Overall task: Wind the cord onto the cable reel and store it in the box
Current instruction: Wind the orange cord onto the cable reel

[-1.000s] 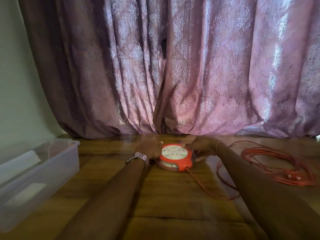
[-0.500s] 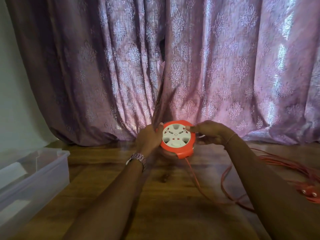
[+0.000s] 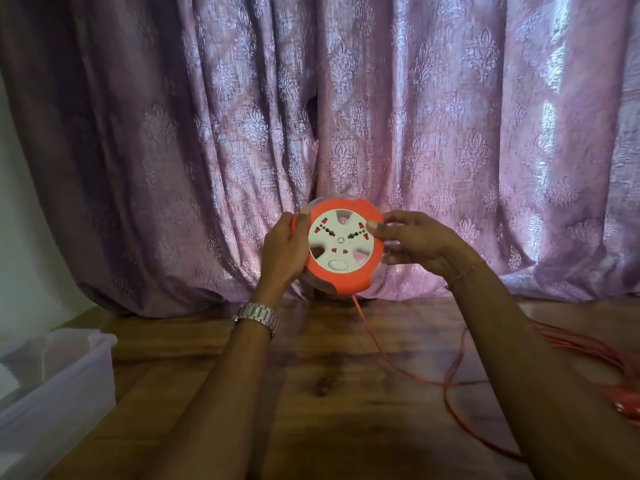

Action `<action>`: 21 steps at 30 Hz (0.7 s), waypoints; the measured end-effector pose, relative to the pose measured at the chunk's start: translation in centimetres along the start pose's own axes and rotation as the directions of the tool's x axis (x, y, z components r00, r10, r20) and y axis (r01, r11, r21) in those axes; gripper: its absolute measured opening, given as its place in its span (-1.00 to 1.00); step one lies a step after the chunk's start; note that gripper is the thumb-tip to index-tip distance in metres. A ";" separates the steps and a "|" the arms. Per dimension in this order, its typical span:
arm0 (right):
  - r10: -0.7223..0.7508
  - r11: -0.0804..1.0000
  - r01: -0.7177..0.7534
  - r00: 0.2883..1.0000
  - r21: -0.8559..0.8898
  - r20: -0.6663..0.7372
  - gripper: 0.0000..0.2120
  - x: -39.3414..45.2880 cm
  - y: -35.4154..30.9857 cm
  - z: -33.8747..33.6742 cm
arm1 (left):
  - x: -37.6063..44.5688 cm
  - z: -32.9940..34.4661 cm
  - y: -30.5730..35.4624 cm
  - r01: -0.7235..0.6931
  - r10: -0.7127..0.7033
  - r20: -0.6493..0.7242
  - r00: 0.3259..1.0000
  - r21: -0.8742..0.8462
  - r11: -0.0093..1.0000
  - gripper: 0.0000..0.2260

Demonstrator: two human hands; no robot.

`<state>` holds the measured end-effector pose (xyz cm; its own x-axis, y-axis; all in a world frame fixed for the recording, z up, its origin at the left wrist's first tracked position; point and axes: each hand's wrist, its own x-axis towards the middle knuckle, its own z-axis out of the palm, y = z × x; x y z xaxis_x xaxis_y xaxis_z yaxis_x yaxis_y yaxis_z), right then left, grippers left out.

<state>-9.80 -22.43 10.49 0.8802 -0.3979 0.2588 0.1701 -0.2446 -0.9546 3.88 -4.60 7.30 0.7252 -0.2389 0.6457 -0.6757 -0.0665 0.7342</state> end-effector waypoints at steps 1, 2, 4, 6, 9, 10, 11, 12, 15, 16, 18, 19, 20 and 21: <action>0.000 1.000 0.000 1.000 0.002 0.002 -0.57 -0.1 -0.1 0.0 | 0.1 -0.1 0.0 -0.016 0.017 0.017 1.000 -0.012 1.000 -0.58; 0.000 1.000 0.000 1.000 0.010 0.006 -0.58 -0.1 -0.2 -0.1 | 0.3 -0.3 0.1 -0.033 0.033 0.029 0.999 -0.023 0.999 -0.59; 0.000 1.000 0.000 1.000 0.032 0.014 -0.61 -0.2 -0.4 -0.1 | 0.4 -0.5 0.0 -0.055 0.057 0.038 0.998 -0.046 0.997 -0.56; -0.005 0.999 0.004 1.000 0.039 0.021 -0.59 -0.3 -0.7 -0.2 | 0.4 -0.7 0.1 -0.062 0.064 0.038 0.997 -0.065 0.996 -0.53; -0.016 0.999 0.015 1.000 0.050 0.015 -0.55 -0.6 -1.2 -0.2 | 0.4 -1.0 0.5 -0.065 0.067 0.026 0.997 -0.095 0.993 -0.42; -0.015 0.998 0.014 1.000 0.055 0.013 -0.54 -0.8 -1.3 -0.2 | 0.4 -1.1 0.7 -0.064 0.066 0.015 0.998 -0.107 0.992 -0.38; -0.013 0.998 0.012 1.000 0.061 0.012 -0.53 -0.9 -1.5 -0.2 | 0.4 -1.1 0.9 -0.066 0.067 0.004 0.998 -0.111 0.992 -0.37; -0.012 0.998 0.012 1.000 0.061 0.011 -0.53 -1.1 -1.7 -0.2 | 0.3 -1.1 1.1 -0.067 0.067 -0.007 0.998 -0.109 0.992 -0.36; -0.063 0.997 0.062 0.997 -0.040 -0.046 -0.55 -1.9 -2.4 0.3 | 0.3 -1.2 1.5 -0.079 0.074 -0.053 0.996 -0.115 0.990 -0.34; -0.125 0.981 0.109 0.988 -0.158 -0.093 -0.55 -2.3 -2.9 0.5 | 0.3 -1.2 1.6 -0.089 0.082 -0.068 0.994 -0.110 0.990 -0.34; -0.387 0.805 0.243 0.906 -0.542 -0.169 -0.57 -3.1 -3.9 0.7 | 0.2 -1.2 1.9 -0.112 0.103 -0.092 0.990 -0.094 0.989 -0.34; -0.546 0.648 0.310 0.826 -0.696 -0.141 -0.58 -3.6 -4.5 0.9 | 0.2 -1.2 2.0 -0.117 0.108 -0.095 0.990 -0.091 0.989 -0.35; -0.650 0.519 0.373 0.756 -0.769 -0.072 -0.61 -4.2 -5.2 1.1 | 0.2 -1.3 2.1 -0.119 0.110 -0.094 0.990 -0.093 0.989 -0.34; -0.692 0.445 0.440 0.721 -0.780 0.012 -0.64 -4.9 -5.9 1.5 | 0.2 -1.3 2.1 -0.122 0.112 -0.096 0.989 -0.100 0.987 -0.34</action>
<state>-14.45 -17.76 14.66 0.5224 -0.1075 0.8459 0.1171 -0.9736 -0.1961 2.72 -3.50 9.25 0.6540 -0.1511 0.7413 -0.7423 0.0608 0.6673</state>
